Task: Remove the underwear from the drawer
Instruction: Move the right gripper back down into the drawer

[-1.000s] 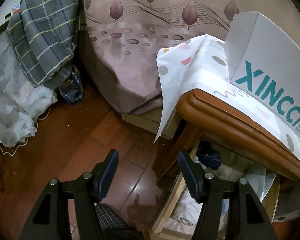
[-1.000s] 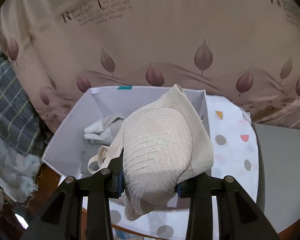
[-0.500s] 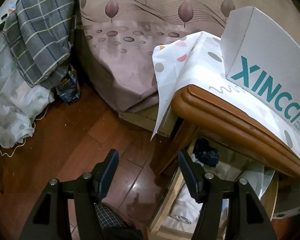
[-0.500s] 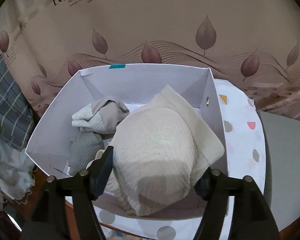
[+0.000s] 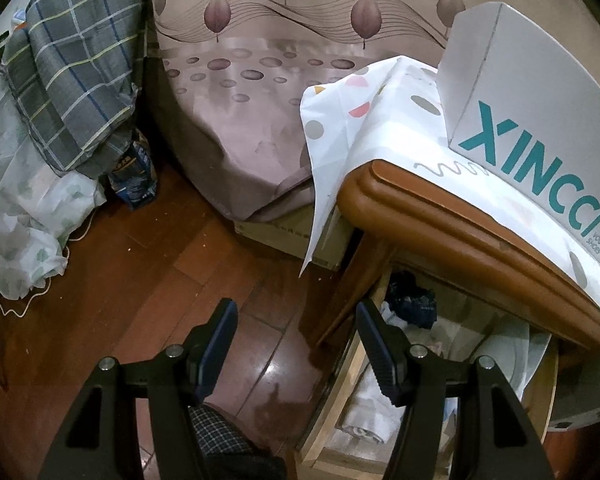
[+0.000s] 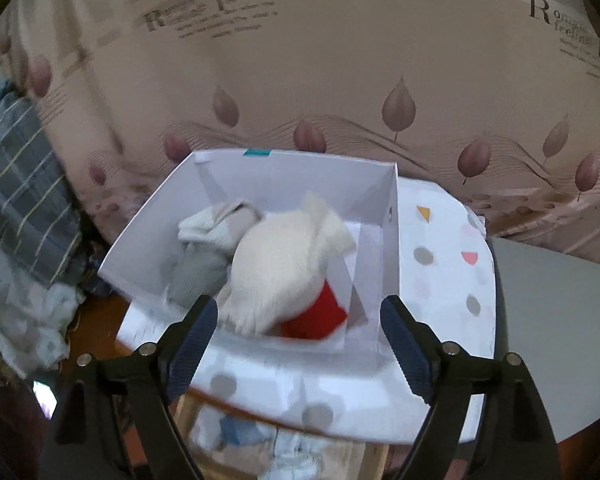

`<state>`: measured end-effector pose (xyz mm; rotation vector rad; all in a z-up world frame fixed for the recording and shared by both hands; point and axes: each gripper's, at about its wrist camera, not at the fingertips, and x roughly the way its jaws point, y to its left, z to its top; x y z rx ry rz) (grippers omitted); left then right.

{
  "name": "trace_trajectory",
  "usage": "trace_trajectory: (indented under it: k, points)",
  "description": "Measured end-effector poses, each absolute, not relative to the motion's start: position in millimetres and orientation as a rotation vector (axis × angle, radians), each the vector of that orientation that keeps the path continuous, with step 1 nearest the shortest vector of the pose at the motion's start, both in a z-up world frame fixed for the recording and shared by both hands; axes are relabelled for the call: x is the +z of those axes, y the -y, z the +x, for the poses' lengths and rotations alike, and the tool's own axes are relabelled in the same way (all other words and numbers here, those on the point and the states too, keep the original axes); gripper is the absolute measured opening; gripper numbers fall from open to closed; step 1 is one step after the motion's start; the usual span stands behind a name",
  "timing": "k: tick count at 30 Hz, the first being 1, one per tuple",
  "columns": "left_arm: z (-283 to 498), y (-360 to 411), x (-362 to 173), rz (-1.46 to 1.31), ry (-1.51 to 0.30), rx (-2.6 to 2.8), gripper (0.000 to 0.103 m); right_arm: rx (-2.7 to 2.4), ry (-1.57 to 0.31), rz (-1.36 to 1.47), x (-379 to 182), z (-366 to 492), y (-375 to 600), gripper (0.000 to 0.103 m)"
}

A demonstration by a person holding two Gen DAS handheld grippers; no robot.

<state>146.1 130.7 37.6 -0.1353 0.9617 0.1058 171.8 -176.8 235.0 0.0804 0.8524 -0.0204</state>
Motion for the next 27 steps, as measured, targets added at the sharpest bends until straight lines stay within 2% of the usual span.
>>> trace_trajectory:
  k: [8, 20, 21, 22, 27]
  points:
    - [147.2, -133.3, 37.8, -0.161, -0.968, 0.102, 0.063, 0.06, -0.986, -0.008, 187.8, 102.4, 163.5, 0.082]
    - [147.8, -136.4, 36.8, -0.181, -0.976, 0.095, 0.063, 0.044, -1.429, 0.081, 2.8, 87.5, 149.2, 0.082]
    - [148.0, -135.8, 36.8, -0.178, -0.977, 0.089, 0.063, 0.031, -1.453, 0.097, -7.5, 90.1, 148.7, 0.083]
    - [147.6, -135.1, 36.8, -0.177, -0.978, 0.085, 0.063, 0.017, -1.479, 0.108, -17.3, 90.7, 146.9, 0.088]
    - [146.6, -134.8, 35.8, -0.18, -0.989, 0.076, 0.063, -0.029, -1.588, 0.178, -57.8, 108.2, 140.7, 0.092]
